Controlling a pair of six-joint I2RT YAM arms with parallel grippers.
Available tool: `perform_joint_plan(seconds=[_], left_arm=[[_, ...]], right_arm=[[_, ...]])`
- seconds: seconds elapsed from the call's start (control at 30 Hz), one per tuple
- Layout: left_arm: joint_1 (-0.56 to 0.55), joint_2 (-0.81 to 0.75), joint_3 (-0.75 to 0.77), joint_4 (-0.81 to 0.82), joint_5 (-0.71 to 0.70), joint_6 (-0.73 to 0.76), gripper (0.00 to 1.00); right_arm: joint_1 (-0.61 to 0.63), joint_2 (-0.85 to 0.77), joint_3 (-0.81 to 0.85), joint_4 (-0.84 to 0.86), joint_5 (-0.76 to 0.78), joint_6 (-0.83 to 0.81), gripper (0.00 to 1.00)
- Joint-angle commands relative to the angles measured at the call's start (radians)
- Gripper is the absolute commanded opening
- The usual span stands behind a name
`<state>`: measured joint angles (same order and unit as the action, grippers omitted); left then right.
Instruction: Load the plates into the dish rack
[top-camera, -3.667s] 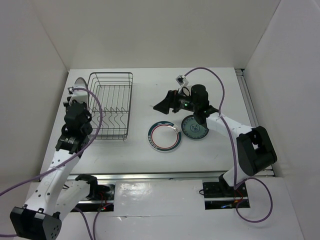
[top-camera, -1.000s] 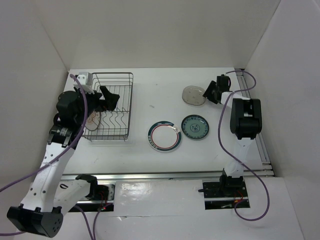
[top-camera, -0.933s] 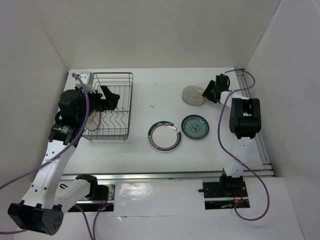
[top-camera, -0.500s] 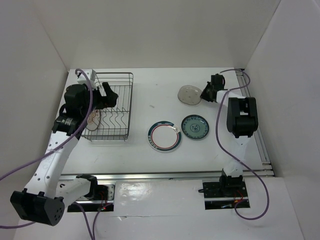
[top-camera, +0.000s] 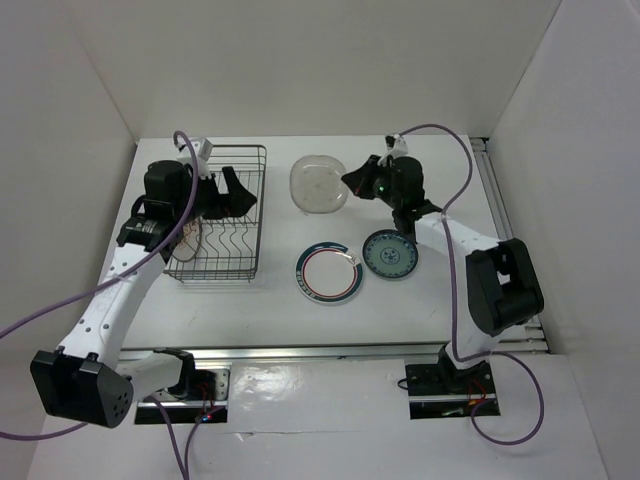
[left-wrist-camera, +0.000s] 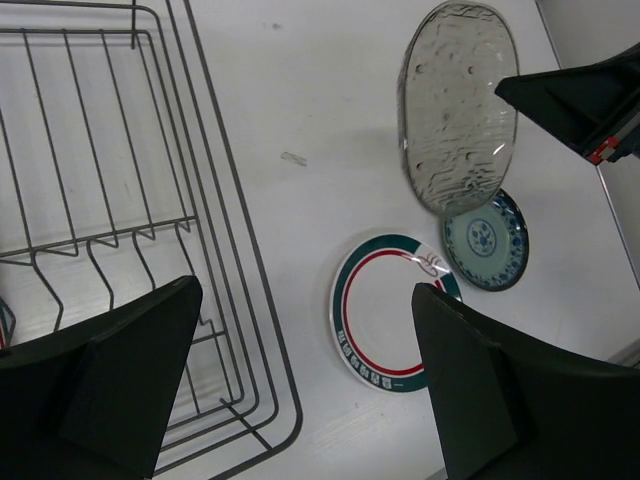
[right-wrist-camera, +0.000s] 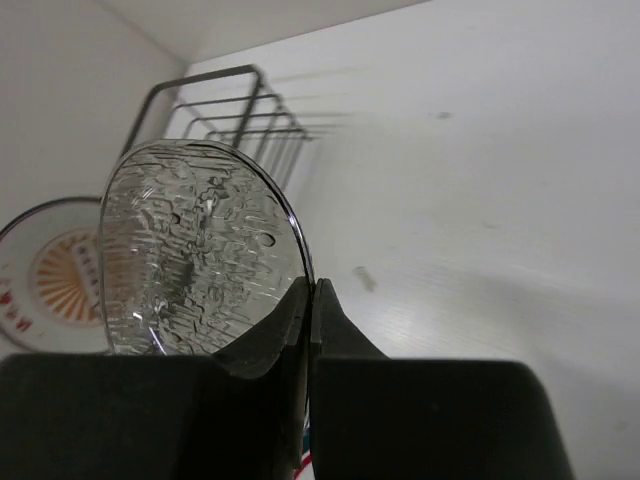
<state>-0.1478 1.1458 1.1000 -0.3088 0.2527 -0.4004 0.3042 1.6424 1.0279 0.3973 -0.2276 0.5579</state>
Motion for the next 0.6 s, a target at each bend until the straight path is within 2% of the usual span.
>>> perform_joint_plan(seconds=[0.0, 0.37, 0.57], left_arm=[[0.004, -0.009, 0.020, 0.074, 0.095, -0.023, 1.00], [0.004, 0.028, 0.020, 0.083, 0.142, -0.023, 0.95], [0.004, 0.046, 0.020, 0.083, 0.183, -0.023, 0.95]], right_arm=[[0.061, -0.039, -0.034, 0.130, -0.065, -0.009, 0.00], [0.158, -0.061, -0.092, 0.337, -0.205, 0.074, 0.00], [0.208, -0.032, -0.020, 0.319, -0.194, 0.074, 0.00]])
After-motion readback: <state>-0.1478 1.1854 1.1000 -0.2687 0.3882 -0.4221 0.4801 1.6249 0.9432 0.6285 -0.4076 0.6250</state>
